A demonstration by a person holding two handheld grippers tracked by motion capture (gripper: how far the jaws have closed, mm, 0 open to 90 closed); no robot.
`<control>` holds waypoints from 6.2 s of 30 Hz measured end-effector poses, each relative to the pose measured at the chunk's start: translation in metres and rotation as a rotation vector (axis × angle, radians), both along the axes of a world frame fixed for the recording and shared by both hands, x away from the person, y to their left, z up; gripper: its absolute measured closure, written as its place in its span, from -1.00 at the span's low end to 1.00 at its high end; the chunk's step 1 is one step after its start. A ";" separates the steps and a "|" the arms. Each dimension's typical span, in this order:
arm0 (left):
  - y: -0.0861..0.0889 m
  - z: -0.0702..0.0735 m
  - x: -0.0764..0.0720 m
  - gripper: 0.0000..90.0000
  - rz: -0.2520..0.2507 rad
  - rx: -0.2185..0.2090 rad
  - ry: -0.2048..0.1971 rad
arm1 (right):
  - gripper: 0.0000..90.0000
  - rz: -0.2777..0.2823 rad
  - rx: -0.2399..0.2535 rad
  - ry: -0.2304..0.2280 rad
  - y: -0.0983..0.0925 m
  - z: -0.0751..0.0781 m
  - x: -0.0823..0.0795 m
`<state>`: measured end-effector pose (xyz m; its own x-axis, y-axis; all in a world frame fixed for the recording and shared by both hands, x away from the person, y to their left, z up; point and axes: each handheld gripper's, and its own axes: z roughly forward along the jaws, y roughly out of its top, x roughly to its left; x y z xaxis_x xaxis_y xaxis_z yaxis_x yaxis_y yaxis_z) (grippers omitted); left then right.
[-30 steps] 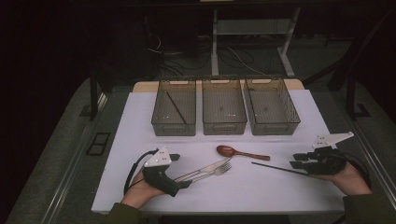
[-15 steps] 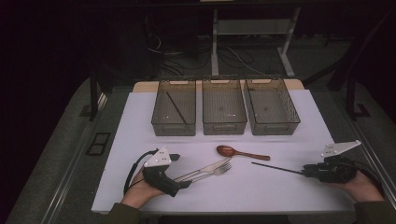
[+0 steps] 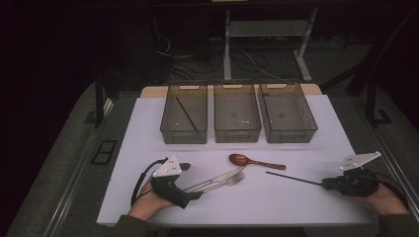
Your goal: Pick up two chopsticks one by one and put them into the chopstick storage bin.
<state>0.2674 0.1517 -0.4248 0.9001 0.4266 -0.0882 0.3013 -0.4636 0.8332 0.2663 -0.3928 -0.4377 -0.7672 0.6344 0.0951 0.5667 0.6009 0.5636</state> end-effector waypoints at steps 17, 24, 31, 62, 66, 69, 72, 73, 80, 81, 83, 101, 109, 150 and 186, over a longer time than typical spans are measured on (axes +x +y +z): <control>-0.001 0.000 -0.001 -1.00 0.004 -0.005 0.000 | 0.91 0.121 -0.015 -0.011 0.006 0.000 -0.003; 0.000 0.000 -0.001 -1.00 0.004 -0.002 -0.001 | 0.91 0.150 0.005 0.000 0.008 0.003 -0.003; 0.001 0.001 0.000 -1.00 0.005 -0.002 -0.002 | 0.91 0.149 0.082 -0.019 0.007 0.015 -0.006; 0.000 -0.002 0.002 -1.00 0.011 -0.012 0.004 | 0.91 0.017 0.318 -0.185 0.019 0.066 0.010; 0.000 -0.003 0.003 -1.00 0.002 -0.007 0.001 | 0.91 0.000 0.332 -0.195 0.028 0.068 0.017; 0.000 -0.003 0.004 -1.00 0.003 -0.013 -0.002 | 0.91 -0.014 0.367 -0.204 0.033 0.071 0.022; 0.002 -0.003 0.005 -1.00 0.002 -0.016 -0.001 | 0.91 -0.031 0.388 -0.212 0.039 0.074 0.028; 0.002 -0.003 0.006 -1.00 0.002 -0.017 -0.001 | 0.91 -0.040 0.389 -0.218 0.041 0.075 0.029; 0.002 -0.004 0.006 -1.00 0.002 -0.017 0.002 | 0.91 -0.075 0.386 -0.241 0.061 0.083 0.041; 0.002 -0.004 0.006 -1.00 0.002 -0.016 0.003 | 0.91 -0.078 0.384 -0.243 0.064 0.084 0.044; 0.002 -0.004 0.006 -1.00 0.008 -0.022 0.008 | 0.91 -0.086 0.374 -0.247 0.073 0.085 0.048; 0.001 -0.003 0.005 -1.00 0.013 -0.042 0.011 | 0.91 -0.143 0.340 -0.239 0.148 0.100 0.093; 0.002 -0.002 0.006 -1.00 0.012 -0.051 0.009 | 0.91 -0.148 0.328 -0.241 0.179 0.108 0.113; 0.004 0.000 0.005 -1.00 0.012 -0.079 0.011 | 0.91 -0.196 0.149 -0.161 0.366 0.074 0.213; 0.002 -0.001 0.007 -1.00 0.005 -0.060 0.006 | -0.09 -0.057 0.262 -0.150 0.332 0.091 0.175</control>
<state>0.2745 0.1540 -0.4262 0.8976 0.4245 -0.1191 0.3085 -0.4118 0.8575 0.4414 -0.0612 -0.3465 -0.7490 0.6456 0.1490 0.4939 0.3941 0.7751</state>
